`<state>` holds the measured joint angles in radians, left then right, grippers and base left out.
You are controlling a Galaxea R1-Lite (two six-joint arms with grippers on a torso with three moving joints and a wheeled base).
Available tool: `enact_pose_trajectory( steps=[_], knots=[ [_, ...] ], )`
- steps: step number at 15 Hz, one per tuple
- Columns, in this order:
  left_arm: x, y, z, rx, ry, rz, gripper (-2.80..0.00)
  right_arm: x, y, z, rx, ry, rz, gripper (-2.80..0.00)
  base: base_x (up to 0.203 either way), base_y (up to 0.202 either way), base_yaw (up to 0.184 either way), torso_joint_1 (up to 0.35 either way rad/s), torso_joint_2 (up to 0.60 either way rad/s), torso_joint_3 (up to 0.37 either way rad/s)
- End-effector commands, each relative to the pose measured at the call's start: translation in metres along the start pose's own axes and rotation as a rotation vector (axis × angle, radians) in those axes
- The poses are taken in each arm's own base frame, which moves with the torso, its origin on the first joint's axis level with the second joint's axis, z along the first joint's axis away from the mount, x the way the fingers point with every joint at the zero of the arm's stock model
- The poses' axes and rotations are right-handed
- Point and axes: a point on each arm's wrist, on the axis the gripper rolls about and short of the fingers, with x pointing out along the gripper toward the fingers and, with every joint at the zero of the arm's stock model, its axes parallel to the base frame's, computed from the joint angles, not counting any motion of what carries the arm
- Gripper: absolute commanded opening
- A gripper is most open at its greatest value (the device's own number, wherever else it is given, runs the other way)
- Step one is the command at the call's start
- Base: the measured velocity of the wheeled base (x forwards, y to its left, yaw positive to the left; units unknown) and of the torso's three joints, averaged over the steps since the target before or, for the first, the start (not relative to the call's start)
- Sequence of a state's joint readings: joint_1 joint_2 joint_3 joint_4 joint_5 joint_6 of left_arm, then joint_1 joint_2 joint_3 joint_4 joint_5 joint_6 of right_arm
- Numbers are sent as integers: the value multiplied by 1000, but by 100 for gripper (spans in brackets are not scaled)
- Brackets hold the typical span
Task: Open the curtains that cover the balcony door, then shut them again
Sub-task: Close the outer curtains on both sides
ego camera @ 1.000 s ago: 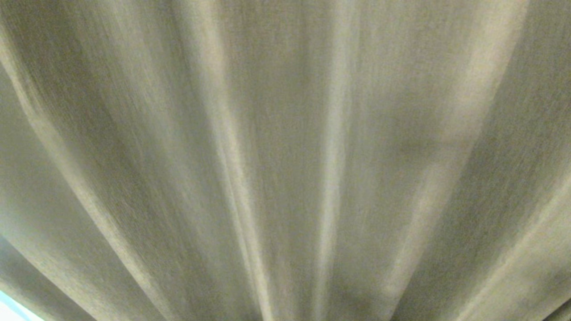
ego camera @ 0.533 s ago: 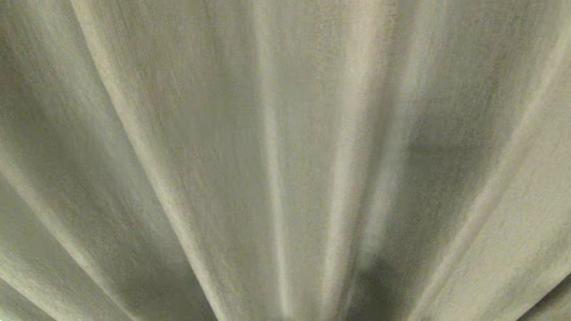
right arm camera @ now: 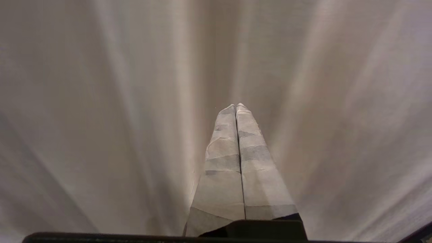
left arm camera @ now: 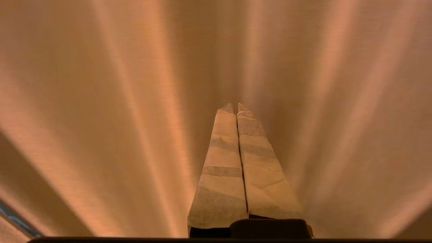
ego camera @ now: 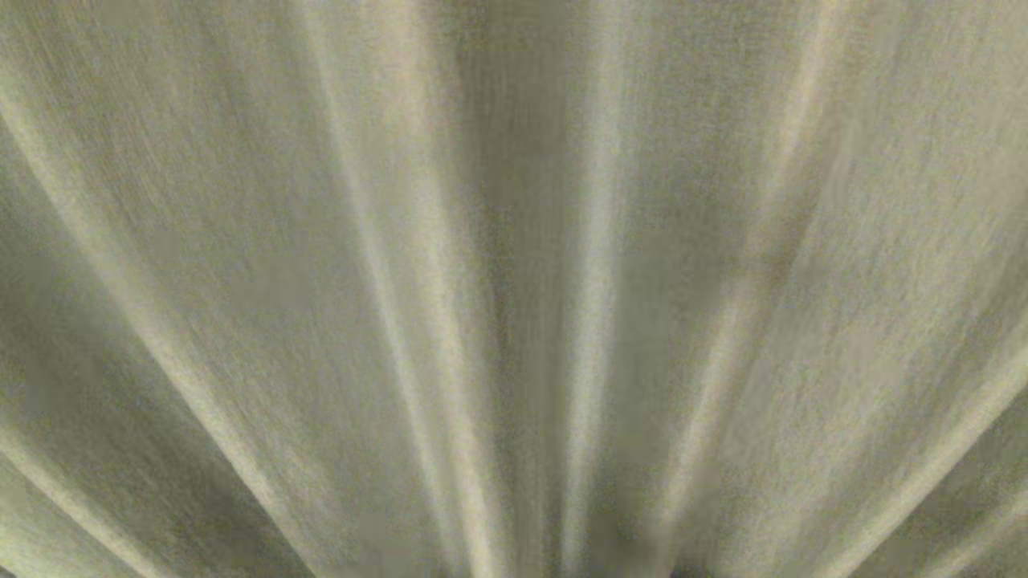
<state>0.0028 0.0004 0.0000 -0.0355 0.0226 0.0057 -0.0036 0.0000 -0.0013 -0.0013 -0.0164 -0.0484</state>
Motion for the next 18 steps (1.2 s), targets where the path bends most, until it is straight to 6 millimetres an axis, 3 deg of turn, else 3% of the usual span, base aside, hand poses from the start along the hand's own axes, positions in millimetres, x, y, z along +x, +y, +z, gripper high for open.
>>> enact_pose_trajectory(
  steps=[1,18],
  knots=[
    [0,0,0,0,0,1,-280,0,0,0,-1,0,0,-280,0,0,0,0,0,0],
    [0,0,0,0,0,1,-280,0,0,0,-1,-1,0,-280,0,0,0,0,0,0]
  ],
)
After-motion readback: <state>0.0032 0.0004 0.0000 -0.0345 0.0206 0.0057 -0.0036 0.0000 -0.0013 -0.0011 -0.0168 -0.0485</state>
